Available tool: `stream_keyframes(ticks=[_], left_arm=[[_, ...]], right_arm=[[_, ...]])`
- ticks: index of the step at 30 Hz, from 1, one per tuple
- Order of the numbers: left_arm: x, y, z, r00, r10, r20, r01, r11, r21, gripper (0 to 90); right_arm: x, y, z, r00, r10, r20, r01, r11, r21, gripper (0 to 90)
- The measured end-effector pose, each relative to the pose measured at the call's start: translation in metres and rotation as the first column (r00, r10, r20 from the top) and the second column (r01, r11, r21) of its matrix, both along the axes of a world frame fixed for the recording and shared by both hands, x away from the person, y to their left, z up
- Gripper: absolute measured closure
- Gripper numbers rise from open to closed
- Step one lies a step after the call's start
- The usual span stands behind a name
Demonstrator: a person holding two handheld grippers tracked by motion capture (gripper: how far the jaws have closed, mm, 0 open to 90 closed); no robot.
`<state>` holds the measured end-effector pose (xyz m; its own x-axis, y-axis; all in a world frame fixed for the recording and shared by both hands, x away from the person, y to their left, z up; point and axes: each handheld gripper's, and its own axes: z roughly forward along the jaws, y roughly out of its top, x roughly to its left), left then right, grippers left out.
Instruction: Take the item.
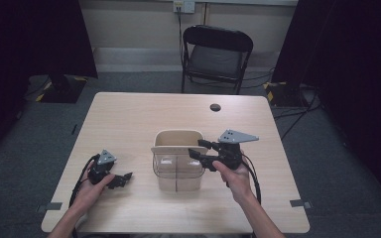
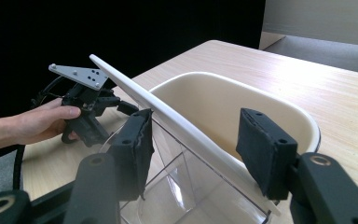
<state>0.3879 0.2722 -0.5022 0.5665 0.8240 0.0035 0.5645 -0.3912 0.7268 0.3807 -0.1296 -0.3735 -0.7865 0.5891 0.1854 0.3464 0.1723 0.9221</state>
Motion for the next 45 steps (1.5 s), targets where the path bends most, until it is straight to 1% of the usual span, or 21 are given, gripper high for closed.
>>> stream_keyframes(ticks=[45], left_arm=[[-0.0001,-0.0002,0.0001,1.0000,0.002,-0.001,-0.002,1.0000,0.001,8.1]], right_arm=[[-0.0007,0.0004,0.0004,1.0000,-0.007,0.006,0.007,1.0000,-0.005,46.0]])
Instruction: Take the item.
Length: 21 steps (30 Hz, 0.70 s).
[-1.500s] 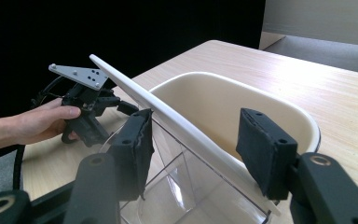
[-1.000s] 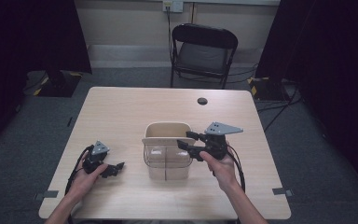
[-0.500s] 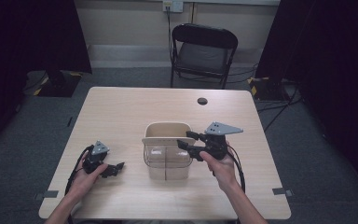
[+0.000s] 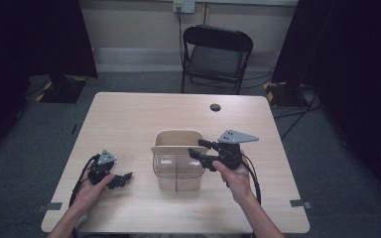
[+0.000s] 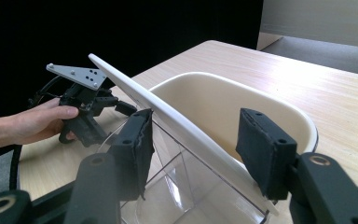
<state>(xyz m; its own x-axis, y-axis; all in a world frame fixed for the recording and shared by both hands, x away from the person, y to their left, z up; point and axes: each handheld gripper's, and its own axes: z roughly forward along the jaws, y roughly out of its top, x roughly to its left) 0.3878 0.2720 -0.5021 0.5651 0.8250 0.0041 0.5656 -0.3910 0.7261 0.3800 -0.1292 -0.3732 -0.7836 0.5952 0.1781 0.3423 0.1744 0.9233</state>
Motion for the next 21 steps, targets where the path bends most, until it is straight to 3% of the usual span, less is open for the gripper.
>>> stream_keyframes(ticks=[21], left_arm=[[0.0000,-0.0001,-0.0002,1.0000,0.001,0.001,-0.001,1.0000,-0.003,8.1]], right_arm=[[-0.0001,-0.0003,-0.0001,1.0000,0.002,0.000,-0.002,1.0000,0.000,46.0]])
